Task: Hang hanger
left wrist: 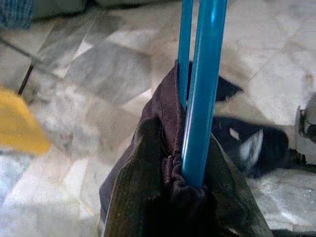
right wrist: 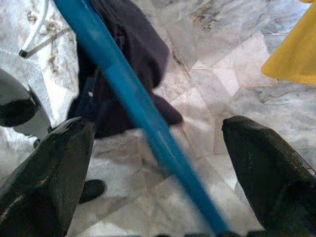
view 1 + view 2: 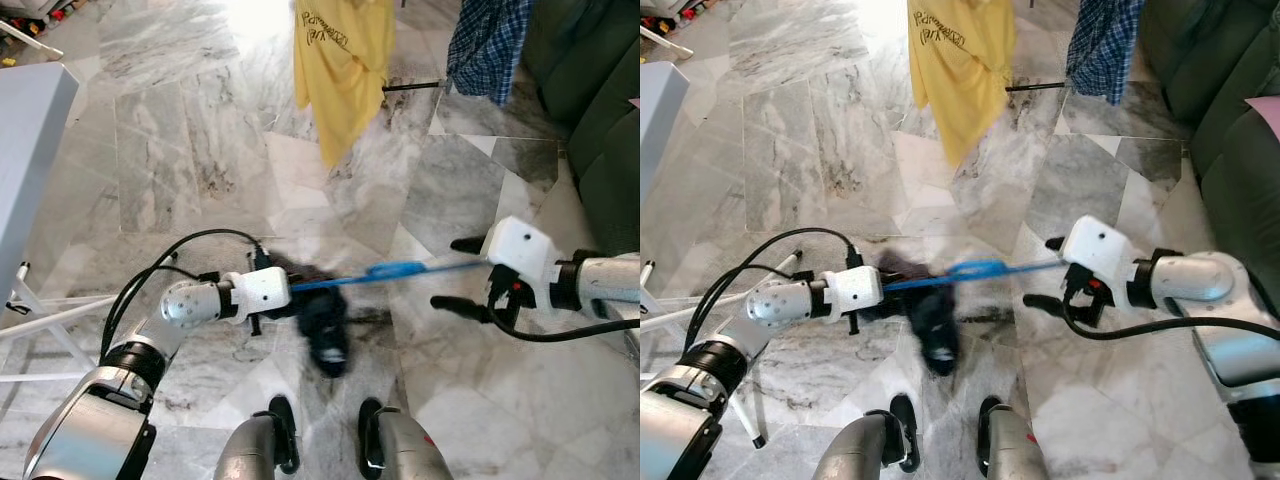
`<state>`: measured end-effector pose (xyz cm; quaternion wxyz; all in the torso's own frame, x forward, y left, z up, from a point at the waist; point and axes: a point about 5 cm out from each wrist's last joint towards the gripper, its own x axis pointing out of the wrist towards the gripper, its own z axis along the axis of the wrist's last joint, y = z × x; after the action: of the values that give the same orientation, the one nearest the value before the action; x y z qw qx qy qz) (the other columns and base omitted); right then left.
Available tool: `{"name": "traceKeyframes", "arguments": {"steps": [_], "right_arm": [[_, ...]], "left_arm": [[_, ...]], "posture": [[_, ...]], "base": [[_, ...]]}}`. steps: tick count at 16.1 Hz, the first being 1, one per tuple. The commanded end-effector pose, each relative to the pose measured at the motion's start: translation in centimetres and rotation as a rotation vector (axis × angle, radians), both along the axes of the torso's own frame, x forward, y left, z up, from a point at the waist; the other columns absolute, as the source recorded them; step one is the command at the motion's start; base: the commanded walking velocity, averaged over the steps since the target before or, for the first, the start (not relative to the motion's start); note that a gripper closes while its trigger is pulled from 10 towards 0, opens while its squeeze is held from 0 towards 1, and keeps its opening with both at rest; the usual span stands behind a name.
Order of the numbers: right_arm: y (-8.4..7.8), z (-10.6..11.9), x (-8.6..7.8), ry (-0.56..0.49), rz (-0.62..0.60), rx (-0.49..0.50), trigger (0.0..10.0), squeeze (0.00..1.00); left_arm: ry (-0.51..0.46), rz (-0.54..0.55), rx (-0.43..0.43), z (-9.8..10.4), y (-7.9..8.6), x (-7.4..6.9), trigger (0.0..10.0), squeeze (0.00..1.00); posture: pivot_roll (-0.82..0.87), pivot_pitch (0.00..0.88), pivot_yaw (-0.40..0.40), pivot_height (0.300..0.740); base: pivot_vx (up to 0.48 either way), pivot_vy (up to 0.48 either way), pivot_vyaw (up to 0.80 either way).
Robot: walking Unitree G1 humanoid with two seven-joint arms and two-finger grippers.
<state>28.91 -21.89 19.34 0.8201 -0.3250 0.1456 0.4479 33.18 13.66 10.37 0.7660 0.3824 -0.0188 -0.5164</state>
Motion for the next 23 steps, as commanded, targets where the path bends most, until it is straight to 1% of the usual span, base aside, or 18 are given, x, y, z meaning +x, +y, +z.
{"name": "traceKeyframes", "arguments": {"steps": [1,2,3,4,5,6,7,8,10,11,13,14,15,16,19,21,22,23], "right_arm": [[0.2,-0.1,0.0,0.016,0.038,-0.025,10.0,0.00],[0.3,-0.3,0.1,0.020,0.051,-0.038,10.0,0.00],[0.6,-0.6,0.3,0.028,0.066,-0.039,3.5,0.00],[0.7,-0.6,0.3,0.032,0.071,-0.035,3.5,0.00],[1.1,-0.9,0.4,0.039,0.082,-0.029,0.0,0.00],[1.4,-1.3,0.4,0.051,0.095,-0.026,0.0,0.00],[1.7,-1.6,0.2,0.068,0.109,-0.027,0.0,0.00],[1.9,-2.1,0.0,0.091,0.127,-0.037,0.0,0.00],[2.3,-2.8,-0.4,0.129,0.166,-0.071,0.0,0.00],[2.6,-2.9,-0.5,0.136,0.184,-0.090,0.0,0.00],[3.0,-3.2,-0.6,0.167,0.219,-0.129,0.0,0.00],[2.9,-3.5,-0.6,0.176,0.224,-0.150,0.0,0.00],[2.7,-3.9,-0.9,0.200,0.231,-0.178,0.0,0.00],[2.5,-4.2,-1.1,0.222,0.236,-0.199,0.0,0.00],[1.9,-4.4,-1.4,0.247,0.235,-0.245,0.0,0.00],[1.0,-4.7,-1.1,0.225,0.193,-0.304,0.0,0.00],[0.6,-4.7,-0.7,0.189,0.159,-0.321,0.0,0.00],[0.5,-4.7,-0.6,0.180,0.144,-0.322,0.0,0.00]], "left_arm": [[-0.012,-0.048,0.010,0.2,0.0,-0.3,5.1,0.00],[-0.020,-0.081,0.024,0.3,-0.1,-0.4,5.1,0.00],[-0.027,-0.110,0.039,0.3,-0.2,-0.6,5.1,0.00],[-0.029,-0.116,0.041,0.3,-0.2,-0.6,5.1,0.00],[-0.032,-0.130,0.047,0.4,-0.3,-0.7,5.2,0.00],[-0.039,-0.153,0.066,0.3,-0.4,-0.8,5.1,0.00],[-0.041,-0.162,0.074,0.3,-0.5,-0.8,5.6,0.00],[-0.043,-0.167,0.077,0.3,-0.6,-0.8,5.7,0.00],[-0.053,-0.182,0.108,0.4,-0.7,-0.7,6.2,0.00],[-0.055,-0.183,0.120,0.4,-0.8,-0.6,6.9,0.00],[-0.055,-0.195,0.138,0.4,-1.2,-0.5,7.2,0.00],[-0.056,-0.197,0.137,0.4,-1.4,-0.5,7.2,0.00],[-0.058,-0.199,0.139,0.4,-1.5,-0.4,7.5,0.00],[-0.059,-0.201,0.141,0.4,-1.5,-0.4,7.5,0.00],[-0.062,-0.195,0.157,0.3,-1.4,-0.4,8.0,0.00],[-0.058,-0.182,0.170,0.2,-1.2,-0.3,8.0,0.00],[-0.058,-0.169,0.166,0.3,-1.1,-0.2,8.0,0.00],[-0.059,-0.163,0.165,0.3,-1.1,-0.1,8.0,0.00]], "posture": [[-0.15,0.284,0.080,0.740],[-0.15,0.284,0.078,0.740],[-0.15,0.286,0.078,0.740],[-0.15,0.286,0.078,0.740],[-0.15,0.286,0.078,0.740],[-0.15,0.289,0.079,0.740],[-0.15,0.289,0.079,0.740],[-0.15,0.292,0.085,0.740],[-0.15,0.293,0.091,0.740],[-0.15,0.293,0.092,0.740],[-0.16,0.291,0.096,0.740],[-0.16,0.291,0.096,0.740],[-0.15,0.291,0.096,0.740],[-0.15,0.291,0.096,0.740],[-0.15,0.291,0.097,0.740],[-0.15,0.291,0.097,0.740],[-0.15,0.292,0.096,0.740],[-0.15,0.292,0.096,0.740]], "base": [[0.000,0.000,0.00],[0.000,0.000,0.00],[0.000,0.000,0.00],[0.000,0.000,0.00],[0.000,0.000,0.00],[0.000,0.000,0.00],[0.000,0.000,0.00],[0.000,0.000,0.00],[0.000,0.000,0.00],[0.000,0.000,0.00],[0.000,0.000,0.00],[0.000,0.000,0.00],[0.000,0.000,0.00],[0.000,0.000,0.00],[0.000,0.000,0.00],[0.000,0.000,0.00],[0.000,0.000,0.00],[0.000,0.000,0.00]]}}
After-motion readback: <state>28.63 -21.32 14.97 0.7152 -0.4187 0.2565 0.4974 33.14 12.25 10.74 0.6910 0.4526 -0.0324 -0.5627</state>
